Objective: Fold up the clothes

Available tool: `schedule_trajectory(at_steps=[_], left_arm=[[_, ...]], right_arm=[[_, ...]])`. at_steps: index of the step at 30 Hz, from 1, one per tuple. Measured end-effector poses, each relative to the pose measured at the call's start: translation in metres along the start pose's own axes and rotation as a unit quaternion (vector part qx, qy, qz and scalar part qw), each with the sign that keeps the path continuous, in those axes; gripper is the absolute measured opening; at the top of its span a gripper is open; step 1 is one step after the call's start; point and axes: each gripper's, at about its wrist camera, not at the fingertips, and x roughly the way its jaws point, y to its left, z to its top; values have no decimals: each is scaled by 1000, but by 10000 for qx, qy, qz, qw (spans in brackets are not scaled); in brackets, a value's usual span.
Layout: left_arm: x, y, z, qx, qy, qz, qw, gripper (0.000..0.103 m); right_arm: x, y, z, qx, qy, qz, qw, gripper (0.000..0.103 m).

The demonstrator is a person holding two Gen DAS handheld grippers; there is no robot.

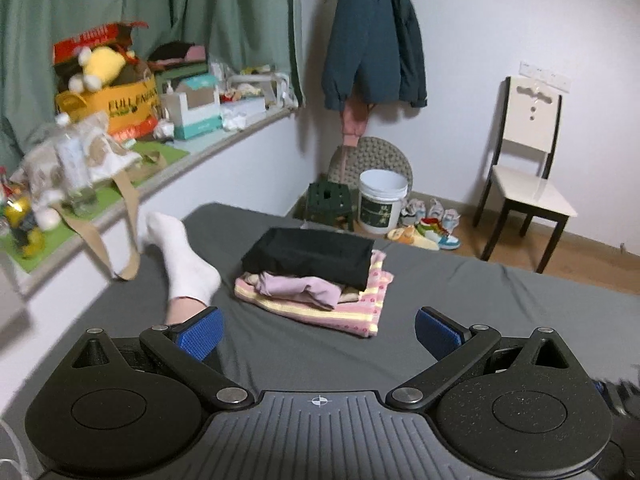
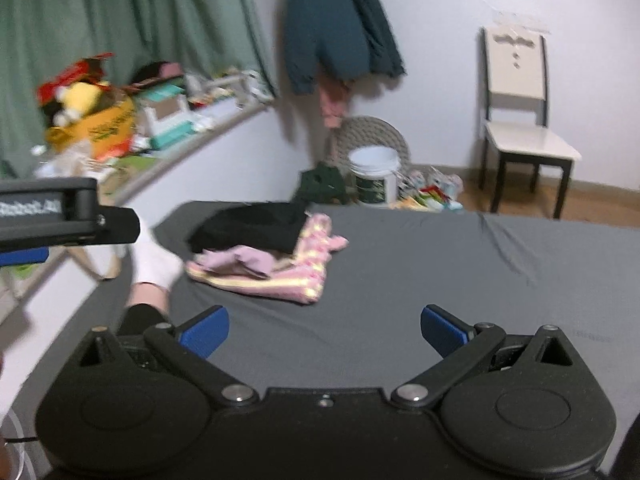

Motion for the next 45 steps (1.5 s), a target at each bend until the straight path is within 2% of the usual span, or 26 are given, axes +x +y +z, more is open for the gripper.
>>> schedule_trajectory(at_steps=[2, 4, 7, 12, 15, 21, 25, 34, 38, 41, 43, 45], left_arm=[[-29, 1, 2, 140, -28, 354, 9993, 102], [-47, 3, -3, 201, -58, 523, 9984, 102], [-54, 5, -17, 160, -47, 461, 9988, 102], [-33, 6, -48, 157, 111, 335, 9993, 102], [-15, 2, -67, 230, 155, 563, 9980, 102], [15, 2, -84, -34, 511, 545, 9972, 102], [27, -10, -91, 50, 681, 411, 9968, 102], [48, -37, -106, 218, 1050, 132, 9941, 102], [36, -39, -105, 177, 1071, -314, 9936, 102], [12, -33, -100, 39, 954, -902, 9913, 102], [-14, -26, -100, -52, 561, -1235, 9907, 102], [-50, -14, -109, -140, -205, -1570, 9873, 102]], right_arm=[[-16, 4, 4, -74, 29, 31, 10000, 103], [-29, 6, 4, -90, 47, 72, 9999, 103], [-36, 4, -9, -29, 17, 71, 10000, 103], [-16, -5, -45, -156, 9, -109, 9998, 103], [6, -10, -68, -147, 58, -251, 9996, 103], [36, -15, -102, -141, 2, -215, 9997, 103], [44, -21, -122, -196, -245, -189, 9993, 103], [49, -36, -135, -36, -286, -113, 9995, 103], [46, -43, -136, 62, -362, -144, 9992, 103], [42, -52, -135, 189, -469, -154, 9986, 103], [39, -58, -135, 320, -557, -197, 9977, 103], [36, -66, -136, 467, -635, -206, 9967, 103]])
